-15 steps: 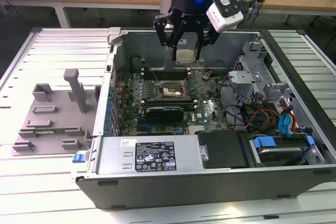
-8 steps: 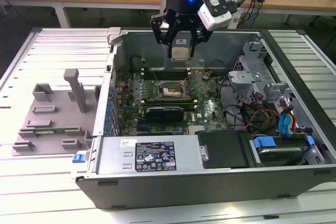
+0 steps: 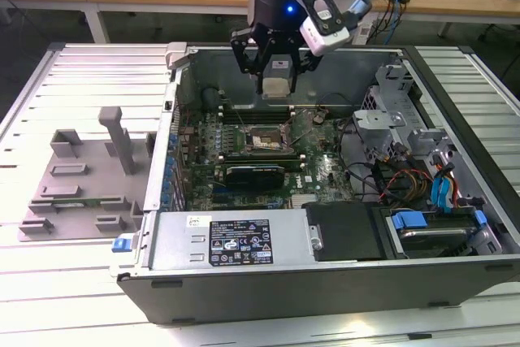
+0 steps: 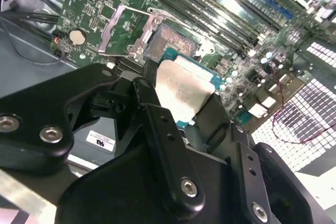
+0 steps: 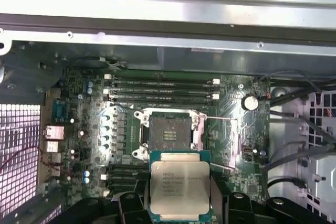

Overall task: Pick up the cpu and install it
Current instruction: 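Pick up the cpu and move it towards the insertion slot, then place the cpu into insertion slot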

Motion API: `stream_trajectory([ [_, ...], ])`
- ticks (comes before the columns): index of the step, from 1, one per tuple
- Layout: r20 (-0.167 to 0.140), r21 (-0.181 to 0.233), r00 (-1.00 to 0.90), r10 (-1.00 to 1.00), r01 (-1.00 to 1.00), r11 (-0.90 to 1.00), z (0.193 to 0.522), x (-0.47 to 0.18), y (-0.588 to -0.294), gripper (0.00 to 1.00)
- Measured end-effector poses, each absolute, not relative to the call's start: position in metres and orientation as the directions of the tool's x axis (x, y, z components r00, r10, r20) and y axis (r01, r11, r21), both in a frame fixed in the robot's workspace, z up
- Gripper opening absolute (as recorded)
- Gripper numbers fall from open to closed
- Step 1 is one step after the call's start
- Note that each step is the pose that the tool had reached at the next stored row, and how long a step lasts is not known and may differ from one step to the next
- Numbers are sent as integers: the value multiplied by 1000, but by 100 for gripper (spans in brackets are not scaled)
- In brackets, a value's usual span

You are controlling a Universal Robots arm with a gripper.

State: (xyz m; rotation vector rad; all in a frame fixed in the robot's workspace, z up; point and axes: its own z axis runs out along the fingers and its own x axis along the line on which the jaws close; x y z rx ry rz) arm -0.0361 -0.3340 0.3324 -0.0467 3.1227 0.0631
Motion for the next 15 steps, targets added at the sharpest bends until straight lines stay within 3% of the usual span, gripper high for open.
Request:
stream_trajectory([
  [15, -19, 40, -999, -30, -30, 999, 327, -36, -329, 55],
])
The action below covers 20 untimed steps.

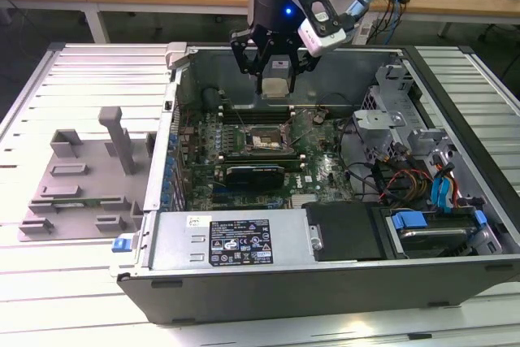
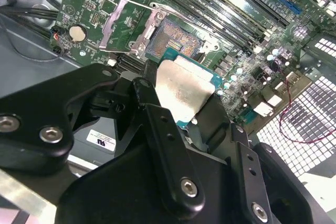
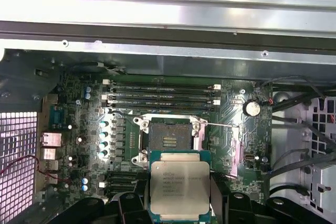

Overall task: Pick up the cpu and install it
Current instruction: 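Place the cpu into insertion slot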

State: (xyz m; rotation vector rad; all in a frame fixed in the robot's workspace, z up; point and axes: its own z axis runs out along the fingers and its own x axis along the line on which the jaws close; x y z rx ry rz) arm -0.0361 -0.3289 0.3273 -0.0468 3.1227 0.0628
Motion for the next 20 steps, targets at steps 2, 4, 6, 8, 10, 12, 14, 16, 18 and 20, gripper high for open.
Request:
stream_trajectory([
  [2, -19, 40, -999, -30, -30, 999, 327, -36, -329, 55],
  [4, -19, 40, -999, -30, -30, 999, 327, -36, -329, 55],
  [6, -19, 40, -999, -30, -30, 999, 327, -36, -329, 55],
  [8, -19, 40, -1000, -3, -4, 999, 327, -36, -329, 55],
  [10, -19, 40, -998, 66, 65, 997, 327, -36, -329, 55],
  [12, -19, 40, -989, 148, 148, 988, 327, -36, -329, 55],
  [14, -19, 40, -978, 210, 209, 977, 327, -36, -329, 55],
  [16, -19, 40, -963, 269, 268, 963, 327, -36, -329, 55],
  [18, -19, 40, -946, 324, 323, 946, 326, -36, -329, 55],
  [20, -19, 40, -923, 384, 383, 923, 326, -36, -329, 55],
])
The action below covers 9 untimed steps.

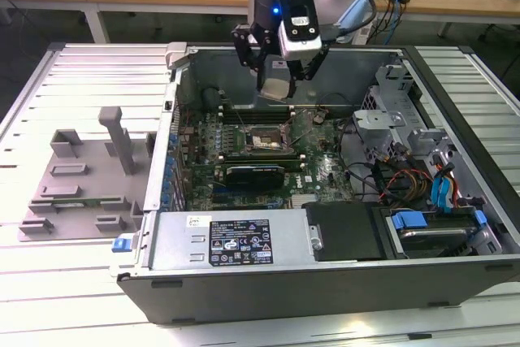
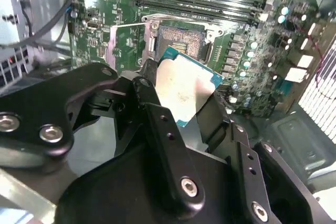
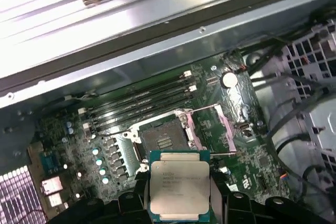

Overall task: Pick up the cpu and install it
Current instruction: 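Place the cpu into insertion slot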

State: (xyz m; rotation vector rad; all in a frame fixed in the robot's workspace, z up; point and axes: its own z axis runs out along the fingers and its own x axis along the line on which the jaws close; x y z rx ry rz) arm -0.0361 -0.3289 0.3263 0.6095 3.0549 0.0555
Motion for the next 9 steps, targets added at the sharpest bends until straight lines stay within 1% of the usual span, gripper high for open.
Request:
stream_trajectory([
  [9, -19, 40, -815, 580, 579, 815, 326, -36, -329, 55],
])
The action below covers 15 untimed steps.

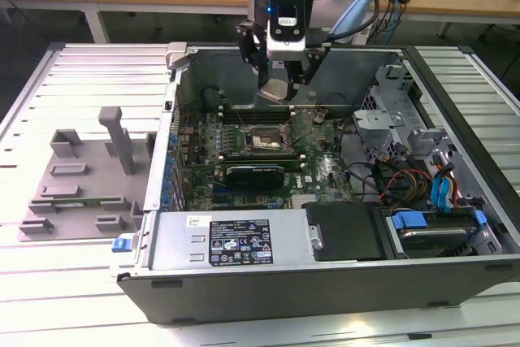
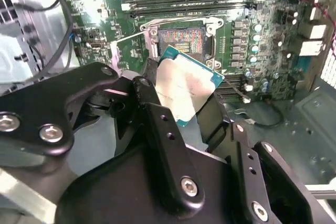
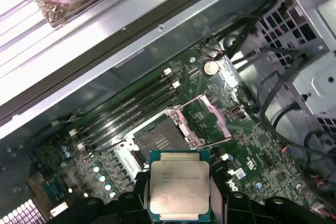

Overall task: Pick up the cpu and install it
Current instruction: 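Place the cpu into insertion slot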

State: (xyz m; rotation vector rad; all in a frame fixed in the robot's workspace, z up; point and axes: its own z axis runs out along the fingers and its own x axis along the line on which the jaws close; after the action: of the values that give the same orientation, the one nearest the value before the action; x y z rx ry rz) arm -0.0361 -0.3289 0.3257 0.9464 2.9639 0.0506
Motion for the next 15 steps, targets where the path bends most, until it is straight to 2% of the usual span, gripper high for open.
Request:
stream_trajectory([
  [15, -19, 40, -467, 884, 883, 468, 325, -36, -329, 55],
])
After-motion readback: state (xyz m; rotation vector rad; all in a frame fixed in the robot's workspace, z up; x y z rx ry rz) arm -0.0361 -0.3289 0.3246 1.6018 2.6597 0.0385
